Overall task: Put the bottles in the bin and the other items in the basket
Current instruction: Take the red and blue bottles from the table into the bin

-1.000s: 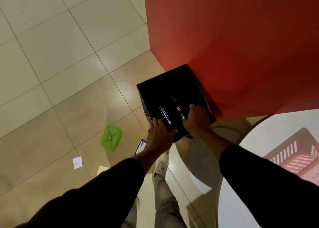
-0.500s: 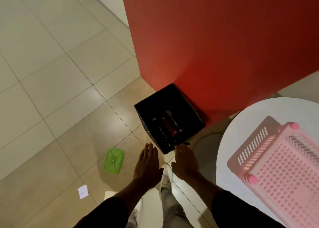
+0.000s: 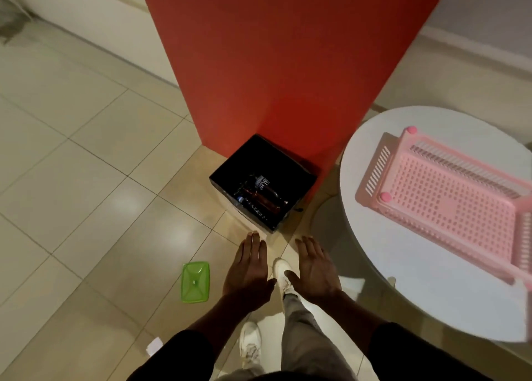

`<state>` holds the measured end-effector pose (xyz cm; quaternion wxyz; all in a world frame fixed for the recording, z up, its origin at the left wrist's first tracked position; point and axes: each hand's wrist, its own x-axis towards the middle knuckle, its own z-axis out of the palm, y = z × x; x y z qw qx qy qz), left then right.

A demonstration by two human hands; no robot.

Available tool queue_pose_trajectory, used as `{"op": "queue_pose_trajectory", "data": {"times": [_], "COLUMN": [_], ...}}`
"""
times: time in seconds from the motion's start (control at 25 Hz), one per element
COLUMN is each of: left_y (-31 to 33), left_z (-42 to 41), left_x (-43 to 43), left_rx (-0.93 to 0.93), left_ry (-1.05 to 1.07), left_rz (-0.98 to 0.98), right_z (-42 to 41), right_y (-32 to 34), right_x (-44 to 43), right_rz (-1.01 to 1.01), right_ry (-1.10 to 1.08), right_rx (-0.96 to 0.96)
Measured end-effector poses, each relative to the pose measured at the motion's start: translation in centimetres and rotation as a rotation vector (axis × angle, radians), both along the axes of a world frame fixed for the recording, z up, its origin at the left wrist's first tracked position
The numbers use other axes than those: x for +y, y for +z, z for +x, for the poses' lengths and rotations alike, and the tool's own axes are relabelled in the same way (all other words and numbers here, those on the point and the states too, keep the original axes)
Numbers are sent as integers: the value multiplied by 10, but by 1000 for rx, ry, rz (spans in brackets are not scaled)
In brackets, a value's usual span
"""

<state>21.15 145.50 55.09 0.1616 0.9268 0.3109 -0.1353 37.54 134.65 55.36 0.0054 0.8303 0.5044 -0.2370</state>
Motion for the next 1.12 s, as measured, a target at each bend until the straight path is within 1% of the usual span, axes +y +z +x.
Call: {"op": "queue_pose_trajectory", "data": {"times": [0.08,0.16,0.2,0.28,0.36,0.4,0.44,0.56,0.64,0.68,0.84,0.88,0.96,1.0,1.12], "left_y": [11,19,17,21,19,17,17,15,15,13,14,13,19,20,31], "left_z": [-20,-37,-41,-51,-52,-53,-52,-48,-41,-42,-29,-30,-21,-21,-19], "left_x": [-16,-32,-34,-51,-70,-70,-81,-125,-160,-162,-240,-240,-294,-307,-369], "left_rx": [1,17,6,18,21,25,19,-4,-28,-45,-40,-11,-2,-4,-26], "left_ry": [-84,-174,-175,-263,-347,-334,-367,-507,-580,-578,-700,-702,-737,-745,-739], "left_rz": [18,40,56,70,61,61,66,70,77,78,59,77,94,88,41], "right_z": [-29,-53,-55,-70,-78,-79,-83,-95,-104,-107,-122,-125,-134,-134,-143], "right_y": [8,17,16,22,31,31,32,37,38,37,40,40,42,45,51], "right_x": [-29,-57,-61,-88,-118,-120,-137,-193,-239,-242,-338,-340,-401,-417,-486], "right_rz": [18,9,17,28,31,42,43,18,21,17,38,46,70,82,106], "right_ry": [-56,-121,-121,-198,-266,-256,-279,-393,-484,-491,-660,-677,-726,-735,-782], "right_rx": [-30,-21,-37,-60,-69,-78,-86,-126,-110,-98,-80,-69,-88,-84,-109]}}
